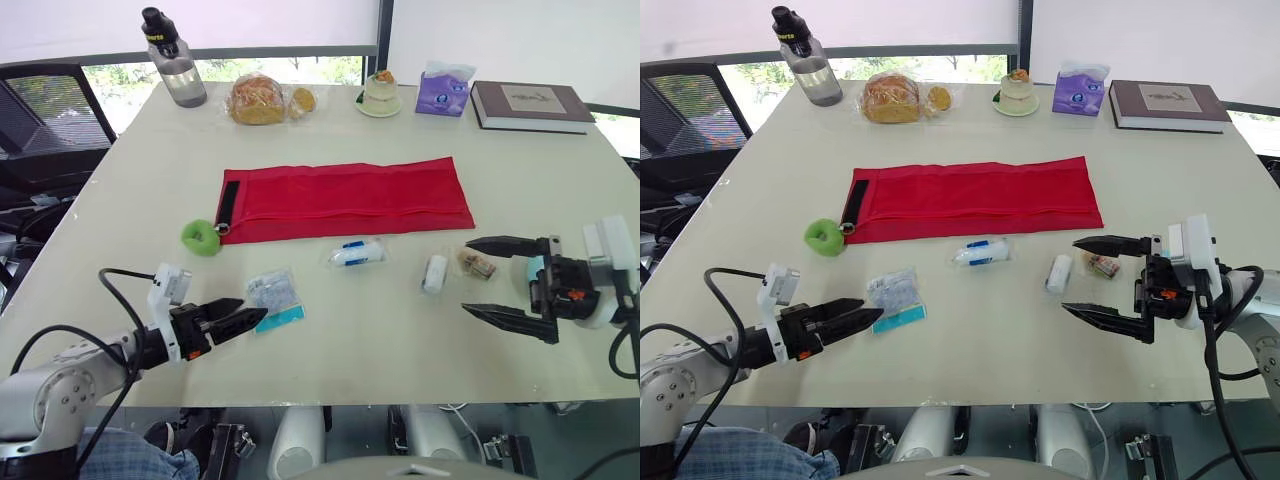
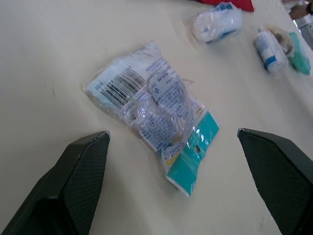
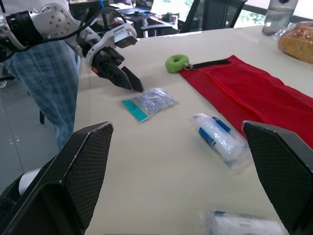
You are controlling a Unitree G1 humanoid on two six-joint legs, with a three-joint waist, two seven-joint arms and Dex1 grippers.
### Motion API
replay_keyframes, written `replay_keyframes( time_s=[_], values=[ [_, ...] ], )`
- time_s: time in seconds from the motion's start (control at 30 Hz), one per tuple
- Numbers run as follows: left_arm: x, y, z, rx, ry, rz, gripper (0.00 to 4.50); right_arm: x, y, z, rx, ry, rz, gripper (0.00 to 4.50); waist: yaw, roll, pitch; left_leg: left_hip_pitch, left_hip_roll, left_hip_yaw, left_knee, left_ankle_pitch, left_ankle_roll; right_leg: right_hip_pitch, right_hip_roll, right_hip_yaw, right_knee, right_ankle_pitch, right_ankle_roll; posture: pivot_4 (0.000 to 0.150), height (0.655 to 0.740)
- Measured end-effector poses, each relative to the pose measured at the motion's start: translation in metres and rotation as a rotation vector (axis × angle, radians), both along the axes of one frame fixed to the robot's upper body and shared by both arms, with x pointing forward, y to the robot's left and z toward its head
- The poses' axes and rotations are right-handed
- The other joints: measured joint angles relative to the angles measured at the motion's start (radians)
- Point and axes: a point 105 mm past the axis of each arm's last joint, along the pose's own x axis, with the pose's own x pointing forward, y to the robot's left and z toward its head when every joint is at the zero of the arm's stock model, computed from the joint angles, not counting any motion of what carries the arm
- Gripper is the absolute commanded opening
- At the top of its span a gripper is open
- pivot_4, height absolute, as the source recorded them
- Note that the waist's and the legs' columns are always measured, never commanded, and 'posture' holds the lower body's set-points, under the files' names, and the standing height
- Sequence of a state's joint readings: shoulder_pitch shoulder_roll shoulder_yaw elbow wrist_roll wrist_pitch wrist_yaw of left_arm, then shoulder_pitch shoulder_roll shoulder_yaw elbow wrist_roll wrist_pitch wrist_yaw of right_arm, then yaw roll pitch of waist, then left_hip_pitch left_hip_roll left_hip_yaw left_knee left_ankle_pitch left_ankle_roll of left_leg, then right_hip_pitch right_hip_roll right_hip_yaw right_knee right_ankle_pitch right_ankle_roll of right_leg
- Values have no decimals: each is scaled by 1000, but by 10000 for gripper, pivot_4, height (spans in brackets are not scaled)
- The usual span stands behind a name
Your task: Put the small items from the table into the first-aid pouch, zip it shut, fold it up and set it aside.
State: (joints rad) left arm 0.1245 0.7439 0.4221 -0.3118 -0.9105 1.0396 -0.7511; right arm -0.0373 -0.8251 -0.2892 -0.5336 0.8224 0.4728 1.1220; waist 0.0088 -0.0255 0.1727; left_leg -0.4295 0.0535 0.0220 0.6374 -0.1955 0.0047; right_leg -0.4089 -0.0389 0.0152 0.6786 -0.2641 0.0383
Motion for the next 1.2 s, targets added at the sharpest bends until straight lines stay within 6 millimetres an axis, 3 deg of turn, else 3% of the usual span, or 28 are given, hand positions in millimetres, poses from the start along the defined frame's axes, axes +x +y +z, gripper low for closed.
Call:
replay_keyframes(
  time_s=[0.2,0.3,0.53,0.57,1.1,1.2],
  values=[
    [10,-11,-1,-81,57,25,44654,2,4,1,-3,-6,-14,45000,6,3,-2,0,0,0,3,0,0,2,0,1,0,0,0,1500,7400],
    [15,-15,-4,-138,84,51,36754,1,8,3,-5,0,-16,45000,6,5,-3,0,0,-1,5,0,0,3,0,2,0,0,0,1500,7400],
    [16,-21,-18,-210,177,82,3510,3,15,6,4,25,-26,45000,5,5,-4,0,-1,-1,5,0,0,4,1,3,0,1,-1,1500,7400],
    [16,-22,-18,-213,180,78,383,3,15,6,4,27,-27,45000,5,5,-4,0,-1,-1,5,0,0,4,1,3,0,1,-1,1500,7400],
    [16,-22,-16,-243,163,79,383,5,15,6,-6,30,-41,45000,5,6,-4,0,0,-2,5,0,0,3,2,3,0,1,-1,1500,7400],
    [12,-20,-18,-234,158,79,8059,5,15,5,-7,27,-43,45000,3,6,-4,-1,0,-2,5,0,0,3,2,3,-1,1,-1,1500,7400]
  ],
)
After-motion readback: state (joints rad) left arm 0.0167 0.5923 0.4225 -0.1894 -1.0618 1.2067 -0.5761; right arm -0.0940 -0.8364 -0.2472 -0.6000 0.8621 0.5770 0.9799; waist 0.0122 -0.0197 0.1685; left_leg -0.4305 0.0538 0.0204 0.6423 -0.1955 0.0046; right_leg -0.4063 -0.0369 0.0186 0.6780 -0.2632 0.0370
